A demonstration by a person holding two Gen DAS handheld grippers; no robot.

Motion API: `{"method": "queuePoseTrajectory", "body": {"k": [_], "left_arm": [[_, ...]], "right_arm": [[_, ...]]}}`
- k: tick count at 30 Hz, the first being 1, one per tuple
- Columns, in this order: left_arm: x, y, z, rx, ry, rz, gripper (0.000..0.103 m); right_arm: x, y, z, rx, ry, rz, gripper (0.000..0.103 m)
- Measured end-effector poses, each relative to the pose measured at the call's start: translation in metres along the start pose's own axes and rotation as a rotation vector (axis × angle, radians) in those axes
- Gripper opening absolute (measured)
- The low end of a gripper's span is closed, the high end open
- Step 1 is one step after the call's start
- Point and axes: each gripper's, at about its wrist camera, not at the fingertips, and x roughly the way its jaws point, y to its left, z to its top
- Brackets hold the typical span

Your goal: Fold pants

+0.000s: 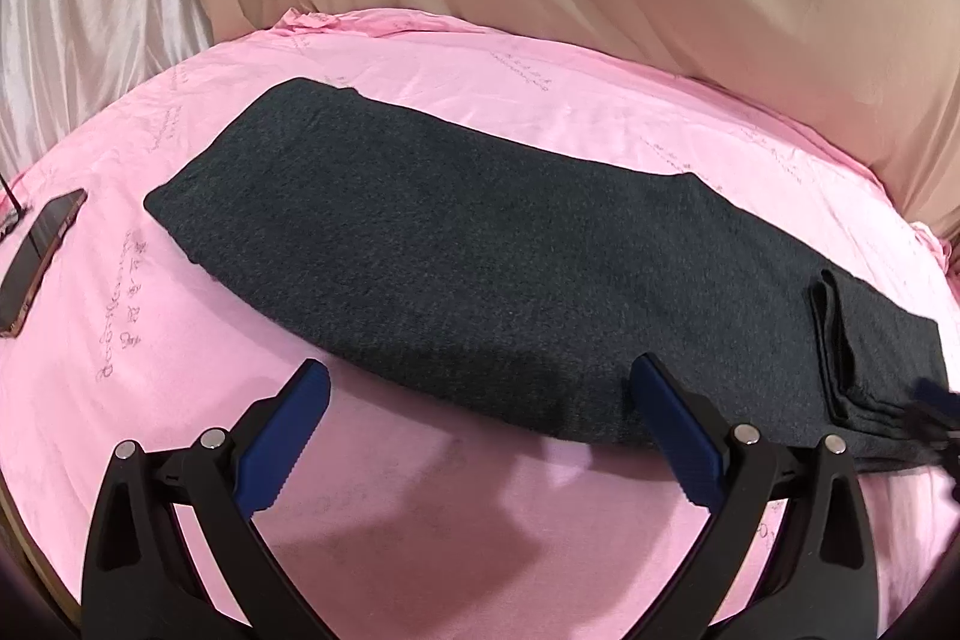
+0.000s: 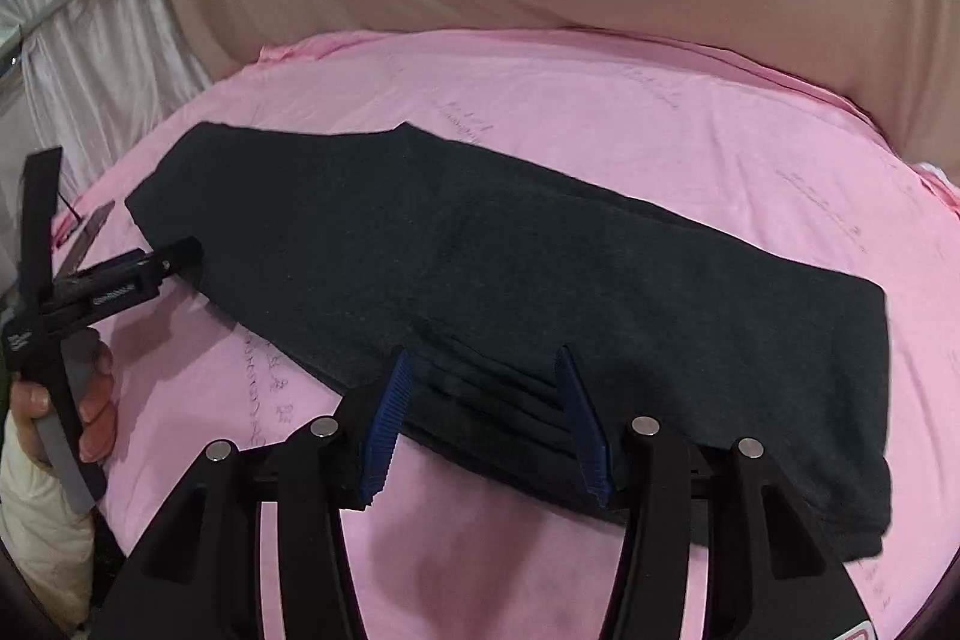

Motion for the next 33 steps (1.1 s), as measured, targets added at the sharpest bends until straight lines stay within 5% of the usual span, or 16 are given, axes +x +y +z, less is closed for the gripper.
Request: {"method": "queuePoseTrajectory", "body": {"k": [2, 3, 8, 11, 14, 17, 26, 33], "left_arm": [[0.001, 0.003, 0.000, -0.014, 0.007, -0.021, 0.098], [0.002, 0.005, 0.000, -0.019, 0.011, -0.030, 0.098], [0.000, 0.010, 0.000, -0.046, 0.004, -0.075, 0.098], [0.001, 0.009, 0.000, -0.044, 0.007, -0.082, 0.098], [0.000, 0.010, 0.000, -0.047, 0.005, -0.082, 0.098], [-0.001, 0.011, -0.001, -0.053, 0.003, -0.100, 0.098], [-0.001, 0.011, -0.001, -0.056, 0.003, -0.099, 0.098], [-0.001, 0.012, -0.001, -0.064, 0.007, -0.093, 0.098]], "right_arm": [[0.023, 0.008, 0.005, -0.009, 0.033, -0.032, 0.042], [0.029, 0.001, 0.005, 0.002, 0.043, -0.022, 0.013], [-0.003, 0.010, 0.017, 0.018, -0.047, 0.037, 0.007], [0.019, 0.033, 0.024, -0.053, 0.003, 0.088, 0.007], [0.036, 0.037, 0.013, -0.121, 0.017, -0.076, 0.015], [0.014, 0.025, 0.002, -0.099, -0.040, -0.120, 0.051], [0.012, 0.023, -0.007, -0.222, -0.018, -0.133, 0.051], [0.016, -0.001, -0.007, -0.162, 0.005, -0.065, 0.050]]}}
